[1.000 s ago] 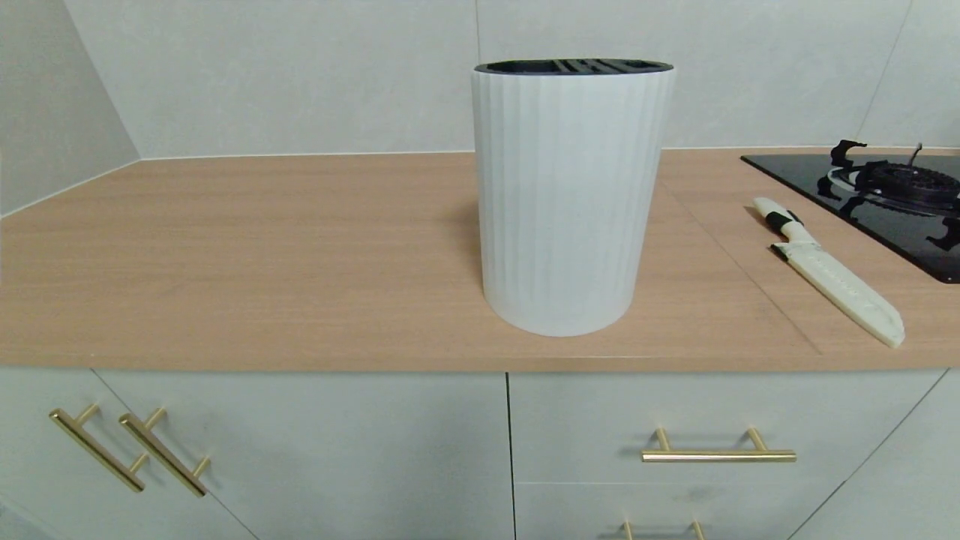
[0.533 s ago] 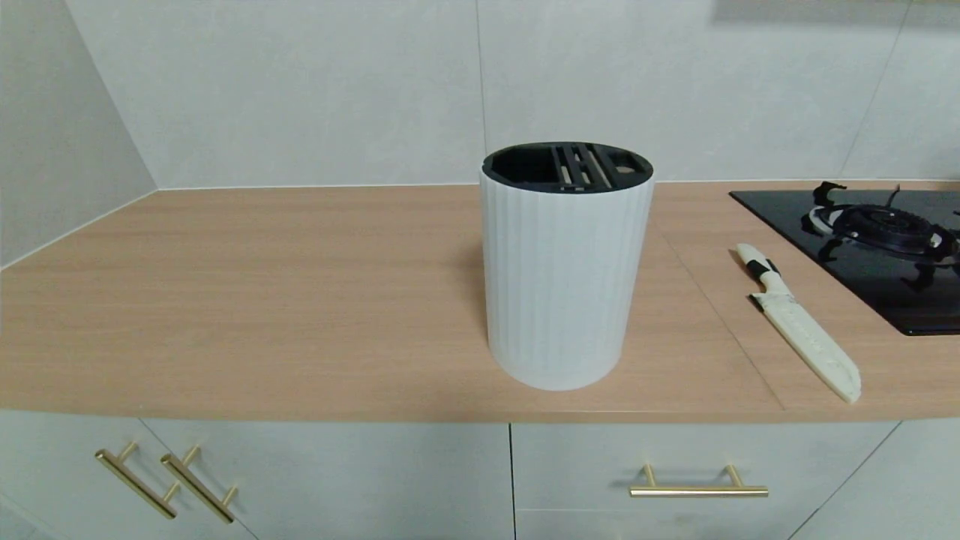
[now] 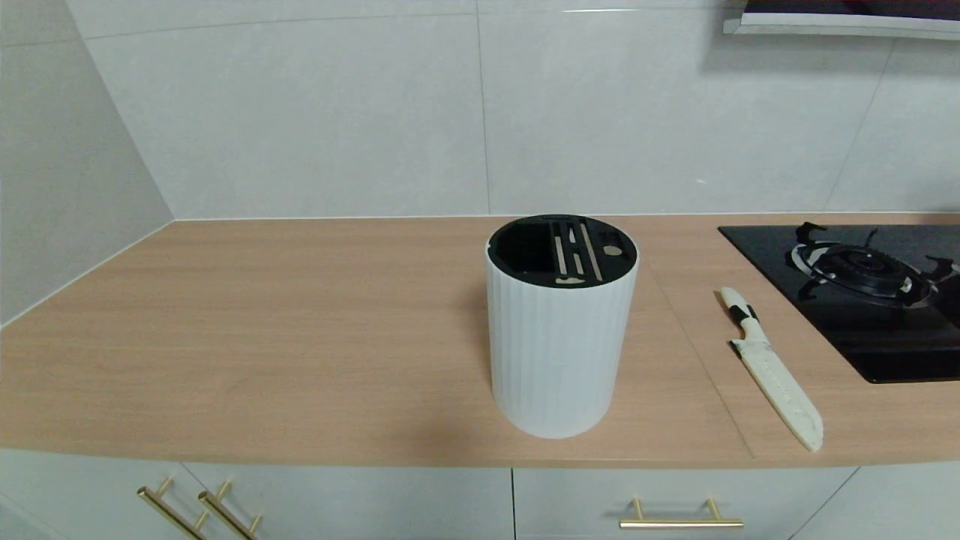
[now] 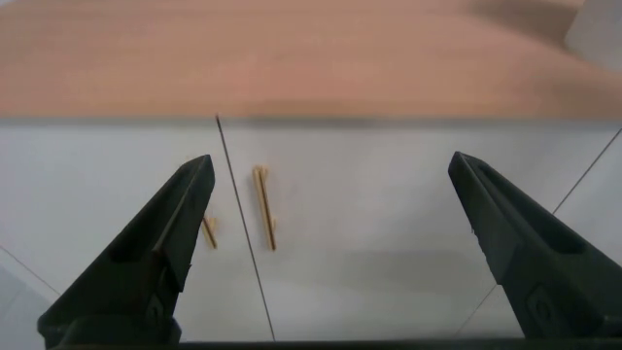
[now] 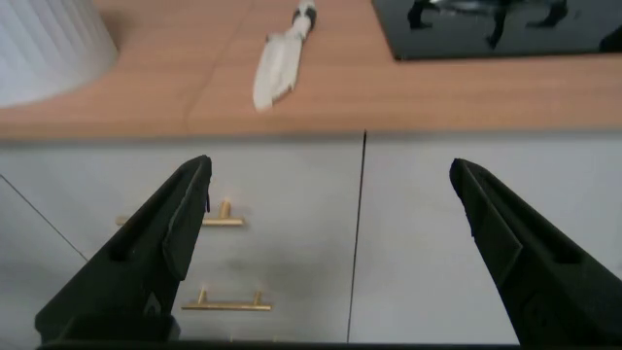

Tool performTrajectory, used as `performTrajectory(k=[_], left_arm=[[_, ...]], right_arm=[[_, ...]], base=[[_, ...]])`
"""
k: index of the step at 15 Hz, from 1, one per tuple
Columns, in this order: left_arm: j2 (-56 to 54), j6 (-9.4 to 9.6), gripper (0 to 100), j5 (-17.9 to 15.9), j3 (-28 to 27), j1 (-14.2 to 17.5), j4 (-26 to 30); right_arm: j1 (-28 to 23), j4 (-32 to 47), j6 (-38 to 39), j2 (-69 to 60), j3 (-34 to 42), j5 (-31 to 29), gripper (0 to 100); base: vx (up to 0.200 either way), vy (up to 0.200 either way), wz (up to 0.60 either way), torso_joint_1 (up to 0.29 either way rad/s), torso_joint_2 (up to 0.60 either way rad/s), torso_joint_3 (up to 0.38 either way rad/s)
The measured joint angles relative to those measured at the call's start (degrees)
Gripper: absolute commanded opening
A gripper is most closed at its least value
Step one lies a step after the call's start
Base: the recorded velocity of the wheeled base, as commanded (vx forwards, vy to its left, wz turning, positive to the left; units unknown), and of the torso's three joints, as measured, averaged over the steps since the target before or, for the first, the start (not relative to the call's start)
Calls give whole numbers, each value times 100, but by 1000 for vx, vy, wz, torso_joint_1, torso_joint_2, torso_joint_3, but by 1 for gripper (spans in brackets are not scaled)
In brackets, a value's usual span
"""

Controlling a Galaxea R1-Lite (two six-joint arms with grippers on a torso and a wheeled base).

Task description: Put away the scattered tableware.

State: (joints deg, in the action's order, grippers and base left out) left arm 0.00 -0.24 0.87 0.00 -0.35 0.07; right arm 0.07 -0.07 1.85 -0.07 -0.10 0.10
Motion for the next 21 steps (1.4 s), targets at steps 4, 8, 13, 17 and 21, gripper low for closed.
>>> performTrajectory(k=[4,8,13,17,21], left_arm=[[0,0,100,-5,0,0,-7],[0,0,100,-2,0,0,-7],[0,2,100,-2,0,0,-7],[0,2,100,-2,0,0,0],[0,0,100,0,0,2,-2]], right_arm=[[0,0,0,0,0,-5,100],[0,0,0,0,0,-10,100],[0,0,-2,0,0,-10,100],[4,0,2,0,0,-10,100],[2,0,2,0,0,-17,100]], base=[[0,0,0,248,-530,-292],[0,0,0,267,-569,-299],[0,0,0,254,-536,-282],[0,0,0,193,-386,-205],[0,0,0,26,-58,-26]])
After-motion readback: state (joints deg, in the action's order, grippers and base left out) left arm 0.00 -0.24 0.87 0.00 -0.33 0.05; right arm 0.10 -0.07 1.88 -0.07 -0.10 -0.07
